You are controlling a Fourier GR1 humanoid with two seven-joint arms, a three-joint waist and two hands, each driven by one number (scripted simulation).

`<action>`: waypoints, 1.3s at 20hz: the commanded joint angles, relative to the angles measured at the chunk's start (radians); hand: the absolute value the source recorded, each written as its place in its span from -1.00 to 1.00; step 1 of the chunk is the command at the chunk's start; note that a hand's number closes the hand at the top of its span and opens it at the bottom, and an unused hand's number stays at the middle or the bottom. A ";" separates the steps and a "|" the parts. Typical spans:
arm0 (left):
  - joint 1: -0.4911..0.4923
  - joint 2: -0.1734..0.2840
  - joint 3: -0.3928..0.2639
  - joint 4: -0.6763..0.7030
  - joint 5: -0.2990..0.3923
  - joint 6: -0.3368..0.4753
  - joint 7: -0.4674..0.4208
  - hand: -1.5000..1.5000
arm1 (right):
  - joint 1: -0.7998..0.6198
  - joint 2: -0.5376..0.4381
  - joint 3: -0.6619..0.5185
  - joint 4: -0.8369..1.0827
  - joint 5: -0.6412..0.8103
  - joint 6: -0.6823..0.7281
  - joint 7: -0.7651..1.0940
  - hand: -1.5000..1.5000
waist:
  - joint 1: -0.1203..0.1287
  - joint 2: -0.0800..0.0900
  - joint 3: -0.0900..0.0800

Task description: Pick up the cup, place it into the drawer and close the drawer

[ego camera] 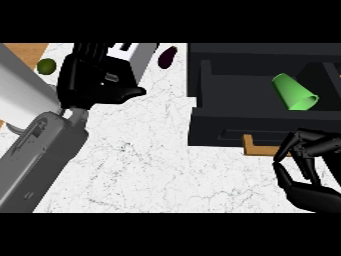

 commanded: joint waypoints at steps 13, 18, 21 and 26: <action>0.432 0.220 0.172 -0.240 0.069 -0.262 -0.037 -1.00 | -0.137 -0.071 0.225 0.416 0.624 -0.155 -0.302 1.00 | -0.004 0.009 0.000; 0.449 0.171 0.225 -0.146 0.041 -0.348 -0.087 -1.00 | -0.212 0.017 0.280 0.624 0.741 -0.256 -0.330 -1.00 | -0.021 0.010 0.000; 0.574 0.189 0.215 -0.282 0.030 -0.326 -0.070 -1.00 | -0.323 0.021 0.247 0.799 0.776 -0.276 -0.345 -1.00 | -0.004 0.009 0.001; 0.523 0.191 0.327 -0.157 0.043 -0.464 -0.049 -1.00 | -0.382 0.021 0.213 0.923 0.792 -0.253 -0.388 -1.00 | -0.024 0.009 0.000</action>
